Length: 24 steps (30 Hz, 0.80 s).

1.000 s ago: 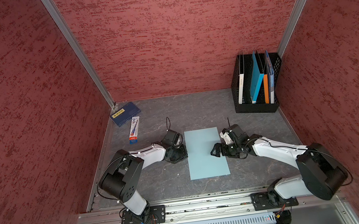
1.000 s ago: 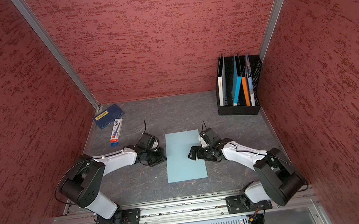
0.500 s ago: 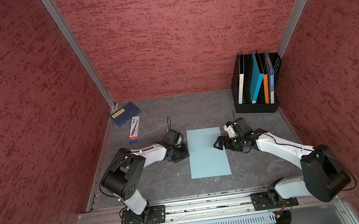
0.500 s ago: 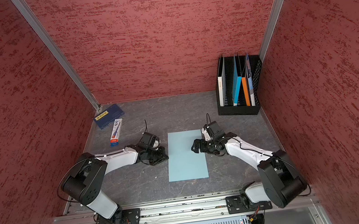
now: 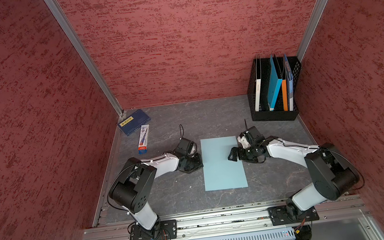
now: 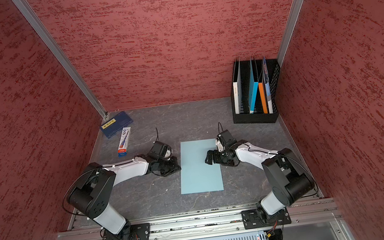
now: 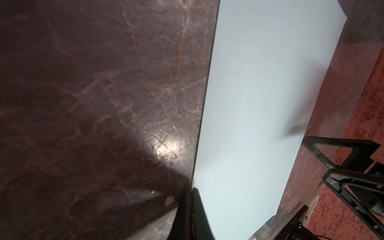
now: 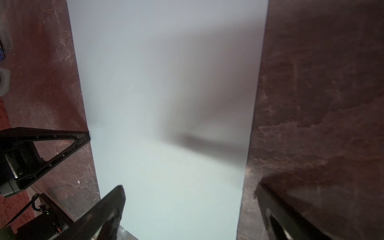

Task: Fold the rectangular paper in half along the long edge
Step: Pick up the paper from the center of the board.

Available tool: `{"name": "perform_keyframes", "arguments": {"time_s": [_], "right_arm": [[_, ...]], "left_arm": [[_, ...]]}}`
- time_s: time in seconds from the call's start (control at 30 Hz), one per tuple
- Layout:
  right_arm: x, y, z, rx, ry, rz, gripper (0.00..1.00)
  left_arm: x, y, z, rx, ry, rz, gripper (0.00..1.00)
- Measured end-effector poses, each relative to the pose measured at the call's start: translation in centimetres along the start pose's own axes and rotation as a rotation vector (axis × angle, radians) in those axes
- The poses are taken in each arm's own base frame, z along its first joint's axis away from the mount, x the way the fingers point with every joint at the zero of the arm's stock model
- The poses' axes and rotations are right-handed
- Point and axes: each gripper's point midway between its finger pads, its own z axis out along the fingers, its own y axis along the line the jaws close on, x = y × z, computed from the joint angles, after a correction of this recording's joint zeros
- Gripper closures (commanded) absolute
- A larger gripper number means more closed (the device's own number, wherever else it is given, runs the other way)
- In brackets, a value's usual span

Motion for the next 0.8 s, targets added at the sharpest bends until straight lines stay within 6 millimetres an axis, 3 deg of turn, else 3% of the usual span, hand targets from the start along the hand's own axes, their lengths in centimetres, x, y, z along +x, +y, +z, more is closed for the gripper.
{"name": "perform_keyframes", "arguments": {"time_s": [0.8], "right_arm": [[-1.2,2.1,1.0,-0.128,-0.034,-0.028,0.01]], "left_arm": [[0.0,-0.6,0.5,0.002,0.003,0.015,1.00]]}}
